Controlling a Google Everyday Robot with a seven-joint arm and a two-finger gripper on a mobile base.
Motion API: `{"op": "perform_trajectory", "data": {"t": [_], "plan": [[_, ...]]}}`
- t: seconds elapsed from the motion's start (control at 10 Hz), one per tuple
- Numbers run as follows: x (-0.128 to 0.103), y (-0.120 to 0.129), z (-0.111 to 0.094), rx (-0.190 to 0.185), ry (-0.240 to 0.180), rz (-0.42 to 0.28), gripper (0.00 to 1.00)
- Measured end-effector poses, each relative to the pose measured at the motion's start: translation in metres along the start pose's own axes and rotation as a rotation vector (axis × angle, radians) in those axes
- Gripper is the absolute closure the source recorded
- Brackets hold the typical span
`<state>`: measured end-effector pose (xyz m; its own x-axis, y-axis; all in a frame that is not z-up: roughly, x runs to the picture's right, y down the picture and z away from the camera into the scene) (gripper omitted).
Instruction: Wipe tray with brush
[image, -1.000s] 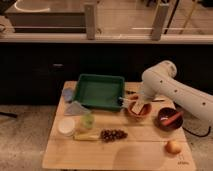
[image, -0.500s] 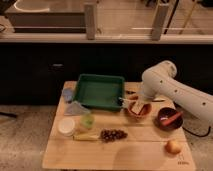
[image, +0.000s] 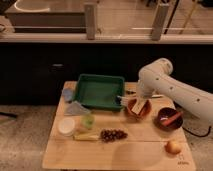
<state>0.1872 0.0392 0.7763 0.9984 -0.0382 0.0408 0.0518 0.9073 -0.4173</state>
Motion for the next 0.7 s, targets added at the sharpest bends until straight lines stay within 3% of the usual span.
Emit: {"op": "perform_trajectory", "data": {"t": [0.4,0.7], "plan": [[-0.017,-0.032,0.018,0.006,0.032,-0.037,1.0],[-0.035,-0.053,0.043,-0.005,0.052,-0.057,1.0]]}}
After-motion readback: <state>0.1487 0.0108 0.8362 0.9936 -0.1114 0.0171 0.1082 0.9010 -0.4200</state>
